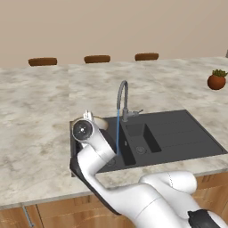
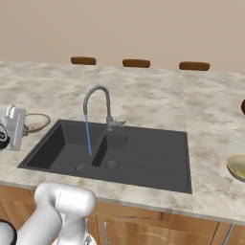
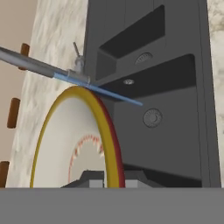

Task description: Rinse each bowl for a few seconds and place them down in the sink or on the counter.

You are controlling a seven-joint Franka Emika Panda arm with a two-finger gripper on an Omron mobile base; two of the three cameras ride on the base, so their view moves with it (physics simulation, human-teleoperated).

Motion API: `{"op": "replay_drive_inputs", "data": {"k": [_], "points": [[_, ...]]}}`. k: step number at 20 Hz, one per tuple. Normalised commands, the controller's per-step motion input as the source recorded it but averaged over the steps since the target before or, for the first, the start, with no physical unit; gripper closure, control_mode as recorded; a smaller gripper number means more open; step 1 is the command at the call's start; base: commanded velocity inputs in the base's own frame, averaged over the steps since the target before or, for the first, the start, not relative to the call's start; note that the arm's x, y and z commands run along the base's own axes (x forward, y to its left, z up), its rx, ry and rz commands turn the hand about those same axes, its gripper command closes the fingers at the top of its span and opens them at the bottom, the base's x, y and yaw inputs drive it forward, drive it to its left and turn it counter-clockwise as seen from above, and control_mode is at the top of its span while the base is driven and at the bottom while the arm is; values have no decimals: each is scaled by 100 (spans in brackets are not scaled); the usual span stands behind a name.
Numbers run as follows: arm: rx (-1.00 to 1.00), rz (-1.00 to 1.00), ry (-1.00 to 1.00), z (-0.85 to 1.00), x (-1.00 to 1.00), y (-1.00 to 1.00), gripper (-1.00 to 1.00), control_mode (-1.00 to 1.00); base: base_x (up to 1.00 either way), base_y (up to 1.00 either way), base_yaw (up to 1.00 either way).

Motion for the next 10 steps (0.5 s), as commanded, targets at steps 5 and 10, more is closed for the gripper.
{"op": "replay_drive_inputs", "data": {"k": [5, 10], "points": [[0, -6, 0, 0, 1, -19, 100, -100, 0, 0, 0], [0, -17, 2, -6, 9, -11, 100, -100, 0, 0, 0]]}}
